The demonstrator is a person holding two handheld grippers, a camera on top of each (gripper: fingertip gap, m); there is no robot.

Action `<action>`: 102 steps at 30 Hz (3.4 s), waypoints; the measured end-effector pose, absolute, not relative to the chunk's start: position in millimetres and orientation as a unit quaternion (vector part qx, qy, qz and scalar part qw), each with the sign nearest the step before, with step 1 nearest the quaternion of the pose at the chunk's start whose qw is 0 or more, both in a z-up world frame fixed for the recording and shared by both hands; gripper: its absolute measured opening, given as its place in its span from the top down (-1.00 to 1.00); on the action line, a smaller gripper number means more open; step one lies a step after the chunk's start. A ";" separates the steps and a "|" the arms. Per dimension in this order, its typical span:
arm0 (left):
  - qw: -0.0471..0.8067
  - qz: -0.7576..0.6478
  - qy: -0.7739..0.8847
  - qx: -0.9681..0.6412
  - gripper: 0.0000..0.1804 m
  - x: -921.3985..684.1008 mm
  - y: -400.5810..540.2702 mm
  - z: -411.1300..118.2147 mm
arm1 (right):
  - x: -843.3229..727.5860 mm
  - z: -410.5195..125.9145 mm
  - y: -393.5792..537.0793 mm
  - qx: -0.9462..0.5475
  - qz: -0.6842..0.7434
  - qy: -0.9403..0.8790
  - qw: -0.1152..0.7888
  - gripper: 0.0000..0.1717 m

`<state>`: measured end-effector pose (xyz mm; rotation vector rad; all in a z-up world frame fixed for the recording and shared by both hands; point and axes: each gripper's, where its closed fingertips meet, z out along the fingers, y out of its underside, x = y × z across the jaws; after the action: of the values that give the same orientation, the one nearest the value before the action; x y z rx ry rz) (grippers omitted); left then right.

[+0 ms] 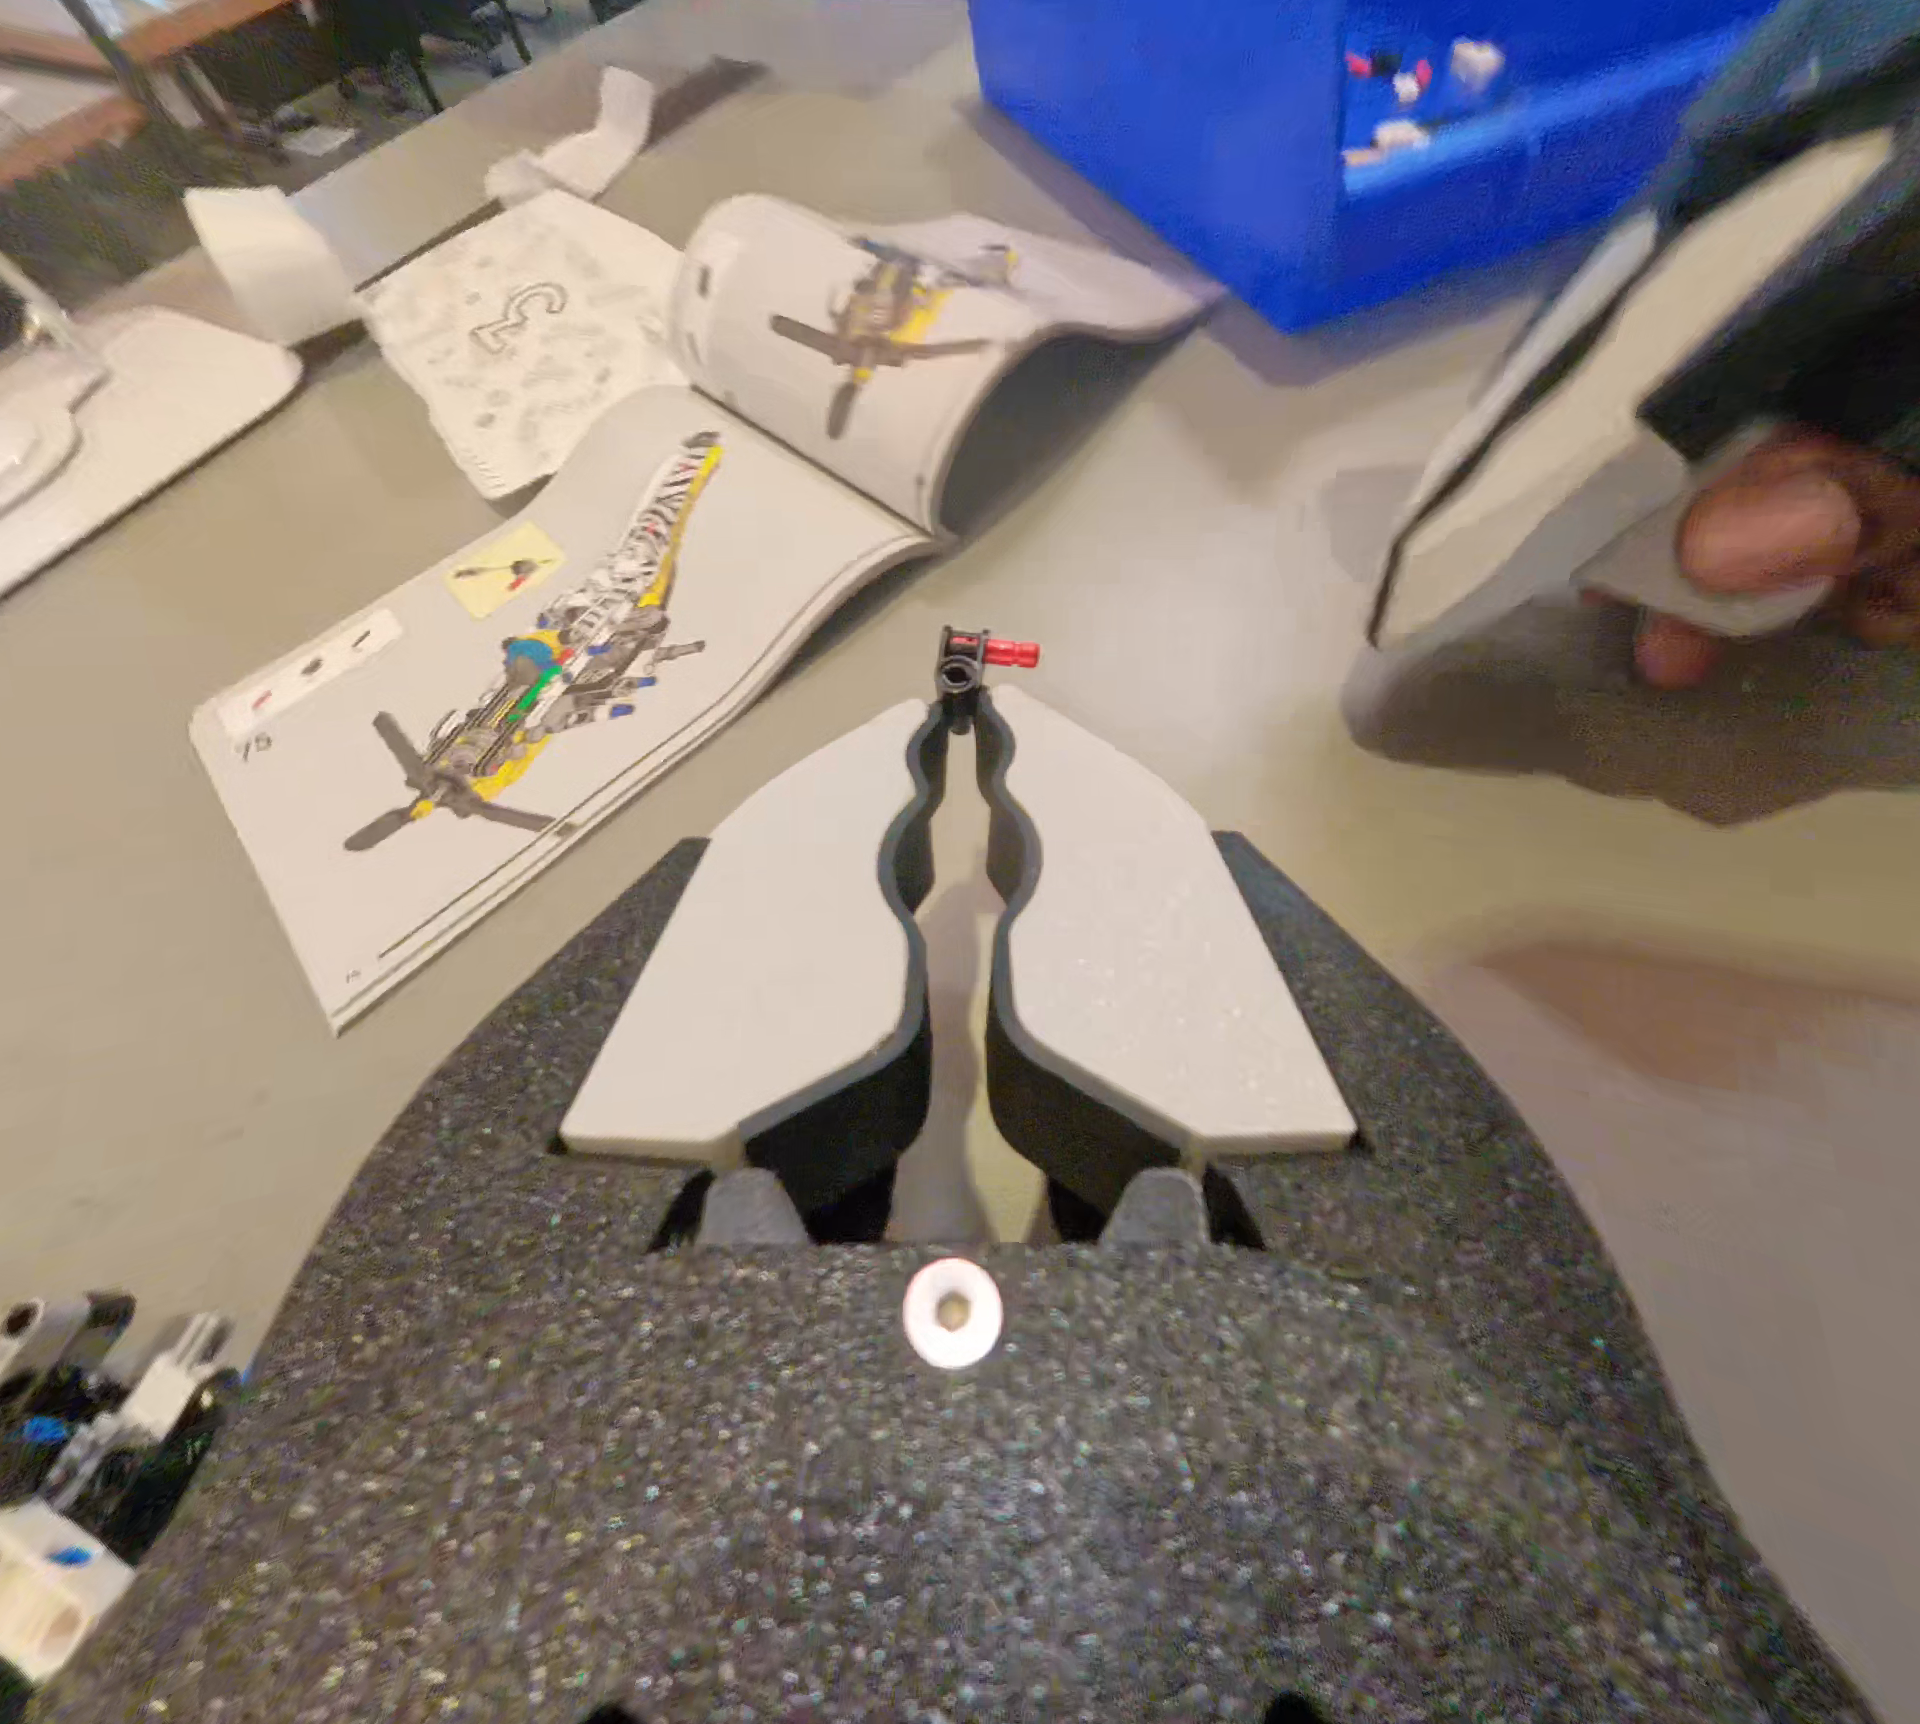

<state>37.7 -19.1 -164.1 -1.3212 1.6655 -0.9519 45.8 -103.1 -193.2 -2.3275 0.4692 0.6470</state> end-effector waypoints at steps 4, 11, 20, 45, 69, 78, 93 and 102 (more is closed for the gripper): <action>0.422 -0.357 0.731 -0.400 0.92 41.7 -70.0 -164.7 | 28.9 -177.3 -89.4 -0.868 0.297 0.122 0.378 1.00; 0.487 -0.303 0.768 -0.284 0.92 31.1 -78.9 -159.0 | 8.4 -165.4 -90.7 -0.842 0.345 0.010 0.415 1.00; 0.513 -0.290 0.772 -0.237 0.92 26.3 -81.9 -151.6 | 3.8 -165.2 -89.4 -0.833 0.343 -0.031 0.434 0.89; 0.440 -0.317 0.781 -0.310 0.92 24.4 -90.0 -172.7 | -2.9 -186.6 -101.9 -0.884 0.403 0.099 0.214 0.98; 0.399 -0.366 0.827 -0.150 0.80 18.5 -96.3 -170.7 | -7.0 -187.0 -110.0 -0.867 0.460 0.080 0.177 0.97; 0.442 -0.310 0.840 -0.049 0.88 18.3 -103.6 -177.0 | -12.9 -192.0 -113.2 -0.880 0.448 0.048 0.151 0.97; 0.451 -0.297 0.838 -0.082 0.90 15.2 -101.2 -180.6 | -15.6 -197.5 -112.0 -0.890 0.433 0.048 0.134 0.97; 0.399 -0.345 0.819 -0.226 0.90 24.9 -92.5 -181.6 | -3.8 -196.8 -102.6 -0.894 0.393 0.088 0.196 0.98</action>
<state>24.9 -92.5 -181.6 -0.5729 2.0739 -0.8724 -3.8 -102.6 -196.8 -2.5040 0.2457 1.1021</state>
